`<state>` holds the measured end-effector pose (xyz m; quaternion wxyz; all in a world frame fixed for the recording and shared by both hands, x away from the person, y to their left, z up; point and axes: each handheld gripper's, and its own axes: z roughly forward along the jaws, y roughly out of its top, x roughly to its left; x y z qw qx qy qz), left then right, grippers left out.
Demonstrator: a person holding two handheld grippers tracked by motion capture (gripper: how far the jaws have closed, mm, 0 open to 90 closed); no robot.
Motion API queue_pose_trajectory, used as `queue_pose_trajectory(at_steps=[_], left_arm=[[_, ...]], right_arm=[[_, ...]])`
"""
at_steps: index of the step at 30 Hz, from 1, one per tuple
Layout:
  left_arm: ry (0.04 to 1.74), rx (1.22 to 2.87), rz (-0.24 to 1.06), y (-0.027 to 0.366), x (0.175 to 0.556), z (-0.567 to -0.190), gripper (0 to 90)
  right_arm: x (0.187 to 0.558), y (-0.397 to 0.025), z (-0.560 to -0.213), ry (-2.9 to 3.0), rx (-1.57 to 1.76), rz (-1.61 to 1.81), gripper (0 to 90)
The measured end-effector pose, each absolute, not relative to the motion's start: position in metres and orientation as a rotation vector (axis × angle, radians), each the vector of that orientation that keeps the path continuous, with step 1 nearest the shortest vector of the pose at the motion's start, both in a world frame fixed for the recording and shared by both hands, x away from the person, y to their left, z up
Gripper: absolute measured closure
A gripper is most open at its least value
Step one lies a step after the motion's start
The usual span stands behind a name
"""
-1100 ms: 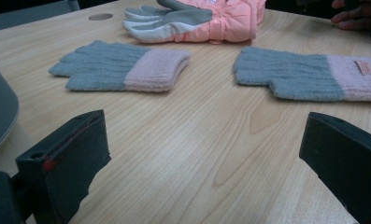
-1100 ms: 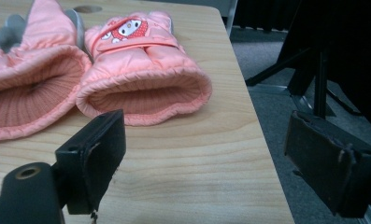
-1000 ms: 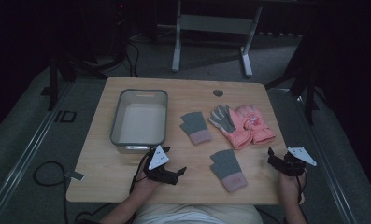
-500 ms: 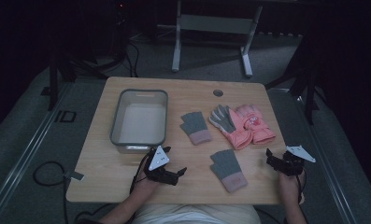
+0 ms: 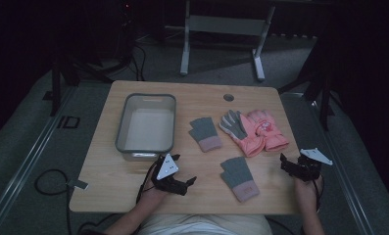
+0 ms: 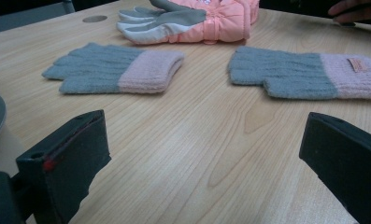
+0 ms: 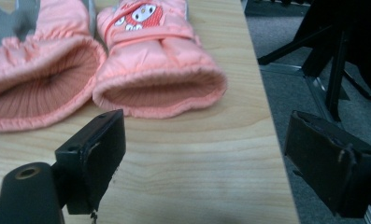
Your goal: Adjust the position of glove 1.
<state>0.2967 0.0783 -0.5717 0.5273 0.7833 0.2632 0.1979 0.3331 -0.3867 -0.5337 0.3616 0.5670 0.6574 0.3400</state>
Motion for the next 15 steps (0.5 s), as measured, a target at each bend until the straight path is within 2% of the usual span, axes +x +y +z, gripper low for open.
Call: queue_pose_trajectory(at_steps=[15], left_arm=[[0.632, 1.867, 0.475, 0.079, 0.297, -0.572, 1.1]], right_arm=[[0.34, -0.354, -0.469, 1.685, 1.338, 0.961, 14.4]])
